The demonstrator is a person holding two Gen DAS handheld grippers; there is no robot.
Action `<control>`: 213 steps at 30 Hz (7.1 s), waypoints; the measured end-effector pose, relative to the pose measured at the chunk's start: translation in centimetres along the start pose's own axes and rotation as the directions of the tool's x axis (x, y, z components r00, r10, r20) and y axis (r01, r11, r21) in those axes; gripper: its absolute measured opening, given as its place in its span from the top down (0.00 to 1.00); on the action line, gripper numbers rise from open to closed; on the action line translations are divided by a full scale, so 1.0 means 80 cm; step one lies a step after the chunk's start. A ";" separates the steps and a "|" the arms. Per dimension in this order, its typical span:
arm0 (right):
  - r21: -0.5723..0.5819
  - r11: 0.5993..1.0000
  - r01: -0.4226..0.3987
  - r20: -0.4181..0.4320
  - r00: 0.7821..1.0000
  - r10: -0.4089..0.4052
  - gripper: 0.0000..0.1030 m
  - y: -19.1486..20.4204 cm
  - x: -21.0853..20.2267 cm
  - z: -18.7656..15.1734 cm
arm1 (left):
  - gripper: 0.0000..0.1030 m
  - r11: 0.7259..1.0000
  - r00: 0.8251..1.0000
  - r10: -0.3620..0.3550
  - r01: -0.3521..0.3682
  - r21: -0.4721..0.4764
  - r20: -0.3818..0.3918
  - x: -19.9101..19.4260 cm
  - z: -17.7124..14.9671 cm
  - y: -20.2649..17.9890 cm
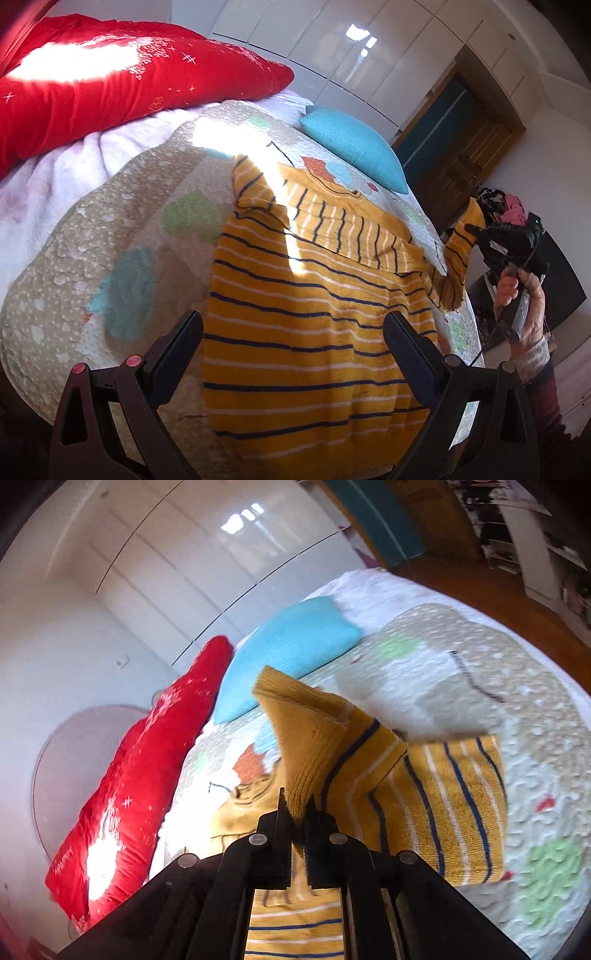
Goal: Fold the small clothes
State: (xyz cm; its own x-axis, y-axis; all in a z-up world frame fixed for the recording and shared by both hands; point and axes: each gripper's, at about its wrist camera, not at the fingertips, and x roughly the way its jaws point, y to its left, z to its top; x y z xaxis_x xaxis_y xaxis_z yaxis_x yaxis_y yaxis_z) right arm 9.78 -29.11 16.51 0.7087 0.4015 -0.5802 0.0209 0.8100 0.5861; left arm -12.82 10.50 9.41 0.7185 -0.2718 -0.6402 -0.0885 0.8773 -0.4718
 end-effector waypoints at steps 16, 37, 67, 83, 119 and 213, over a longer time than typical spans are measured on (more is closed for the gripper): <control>-0.302 0.953 -0.034 -0.322 0.944 -0.069 0.95 0.192 0.262 -0.183 | 0.05 0.988 0.999 0.035 -0.031 -0.151 0.020 -0.009 -0.005 0.105; -0.497 0.824 -0.273 -0.447 0.894 0.027 0.64 0.261 0.241 -0.225 | 0.05 0.984 1.000 0.021 -0.025 -0.179 -0.021 0.004 -0.015 0.108; -0.002 0.996 -0.092 -0.388 0.918 0.084 0.58 -0.115 -0.030 -0.232 | 0.06 0.992 0.986 -0.086 0.072 -0.102 -0.139 0.040 -0.066 0.063; 0.174 0.944 -0.281 -0.362 0.873 0.327 0.59 -0.139 -0.096 -0.350 | 0.30 0.952 0.908 -0.304 0.279 -0.126 -0.288 0.048 -0.142 0.017; 0.197 0.935 -0.296 -0.356 0.866 0.350 0.87 -0.129 -0.095 -0.358 | 0.93 0.987 0.943 -0.157 0.139 -0.081 -0.292 0.046 -0.102 0.000; -0.310 0.951 0.020 -0.201 0.976 -0.086 0.87 -0.018 0.055 -0.089 | 0.18 0.941 0.952 0.295 -0.273 0.201 -0.086 0.207 0.058 0.007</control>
State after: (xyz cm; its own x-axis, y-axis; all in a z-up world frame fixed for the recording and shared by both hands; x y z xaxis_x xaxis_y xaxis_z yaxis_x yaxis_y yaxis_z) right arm 7.80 -25.49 9.06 0.5481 0.4079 -0.7302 -0.1844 0.9105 0.3702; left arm 2.24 8.34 1.32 0.5987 -0.0342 -0.8002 -0.1410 0.9790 -0.1473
